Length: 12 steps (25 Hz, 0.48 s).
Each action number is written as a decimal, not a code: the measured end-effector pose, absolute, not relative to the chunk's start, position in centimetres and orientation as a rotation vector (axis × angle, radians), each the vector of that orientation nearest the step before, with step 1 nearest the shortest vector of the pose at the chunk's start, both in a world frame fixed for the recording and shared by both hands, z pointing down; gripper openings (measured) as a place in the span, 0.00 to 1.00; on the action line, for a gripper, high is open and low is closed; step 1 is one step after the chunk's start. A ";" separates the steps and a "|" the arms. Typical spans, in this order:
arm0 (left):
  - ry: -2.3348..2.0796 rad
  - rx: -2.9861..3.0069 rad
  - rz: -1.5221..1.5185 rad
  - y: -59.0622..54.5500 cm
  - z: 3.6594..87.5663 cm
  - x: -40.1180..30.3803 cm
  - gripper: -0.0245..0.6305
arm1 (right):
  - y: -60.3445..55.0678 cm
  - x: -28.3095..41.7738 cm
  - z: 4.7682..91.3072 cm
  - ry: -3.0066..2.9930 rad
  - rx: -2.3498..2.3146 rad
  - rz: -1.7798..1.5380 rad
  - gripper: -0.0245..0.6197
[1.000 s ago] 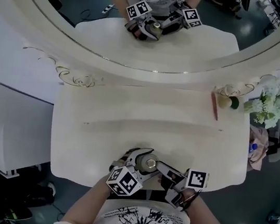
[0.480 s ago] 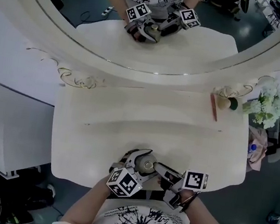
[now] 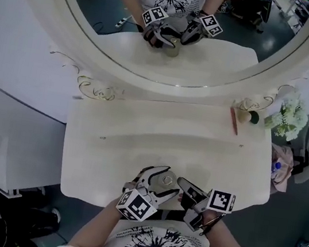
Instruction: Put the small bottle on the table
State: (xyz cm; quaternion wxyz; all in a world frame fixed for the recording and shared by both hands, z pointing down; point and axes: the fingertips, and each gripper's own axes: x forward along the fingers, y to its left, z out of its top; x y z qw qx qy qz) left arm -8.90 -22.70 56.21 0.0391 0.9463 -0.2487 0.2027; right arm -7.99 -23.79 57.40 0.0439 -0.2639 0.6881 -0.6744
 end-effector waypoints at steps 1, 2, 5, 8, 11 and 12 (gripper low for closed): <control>-0.774 2.907 0.582 -22.6 55.3 -9.0 0.57 | -24.1 -7.8 56.4 2.111 -0.807 -2.021 0.12; -0.791 2.910 0.541 -22.6 54.4 -9.1 0.57 | -24.3 -7.7 55.4 2.129 -0.808 -1.975 0.11; -0.908 2.911 0.447 -23.2 51.8 -10.1 0.45 | -24.9 -7.3 53.0 2.281 -0.863 -1.809 0.10; -1.049 2.884 0.399 -24.0 49.9 -11.6 0.20 | -25.1 -7.3 51.3 2.508 -0.967 -1.589 0.08; -1.144 2.843 0.366 -24.6 48.6 -13.0 0.11 | -25.3 -7.9 49.5 2.706 -1.035 -1.337 0.08; -1.169 2.825 0.365 -24.7 48.2 -13.5 0.08 | -25.4 -8.2 48.9 2.755 -1.049 -1.260 0.08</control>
